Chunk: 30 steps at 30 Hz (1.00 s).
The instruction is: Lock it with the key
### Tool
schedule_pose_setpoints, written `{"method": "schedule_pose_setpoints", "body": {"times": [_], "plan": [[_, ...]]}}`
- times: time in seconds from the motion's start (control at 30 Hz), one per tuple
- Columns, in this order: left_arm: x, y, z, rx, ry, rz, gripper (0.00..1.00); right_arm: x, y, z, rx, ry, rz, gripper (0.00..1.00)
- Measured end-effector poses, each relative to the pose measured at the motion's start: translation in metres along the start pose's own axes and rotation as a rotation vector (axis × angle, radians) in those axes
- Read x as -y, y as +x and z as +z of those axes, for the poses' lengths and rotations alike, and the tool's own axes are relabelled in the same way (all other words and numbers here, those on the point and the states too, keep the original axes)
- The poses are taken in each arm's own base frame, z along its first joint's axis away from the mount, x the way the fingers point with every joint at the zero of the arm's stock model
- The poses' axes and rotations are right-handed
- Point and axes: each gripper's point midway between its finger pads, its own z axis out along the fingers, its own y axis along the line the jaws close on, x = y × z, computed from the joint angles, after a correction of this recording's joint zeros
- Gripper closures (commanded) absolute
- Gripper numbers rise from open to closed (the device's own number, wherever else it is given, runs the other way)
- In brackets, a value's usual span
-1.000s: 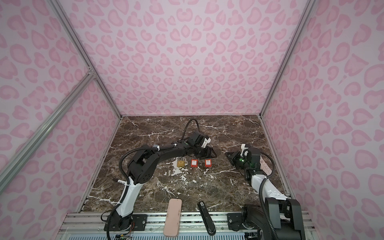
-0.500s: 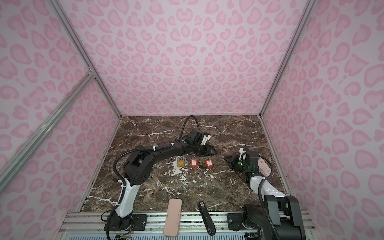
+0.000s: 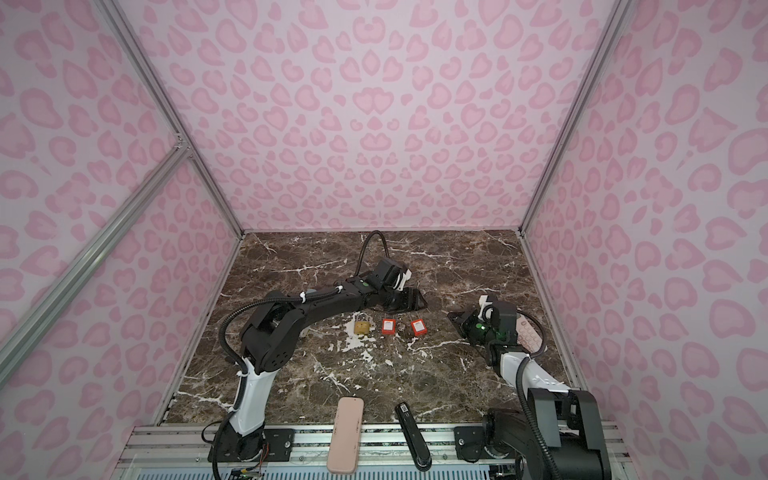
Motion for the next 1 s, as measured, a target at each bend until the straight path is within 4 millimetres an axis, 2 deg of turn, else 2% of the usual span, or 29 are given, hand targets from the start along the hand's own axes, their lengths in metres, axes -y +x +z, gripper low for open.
{"method": "schedule_pose_setpoints", "body": {"times": [0.53, 1.0], "plan": [[-0.011, 0.006, 0.01, -0.021, -0.018, -0.034, 0.16, 0.001, 0.0, 0.0, -0.001, 0.002, 0.001, 1.0], [-0.013, 0.011, 0.016, -0.047, -0.009, -0.05, 0.16, 0.0, 0.0, 0.0, -0.001, 0.001, 0.0, 1.0]]}}
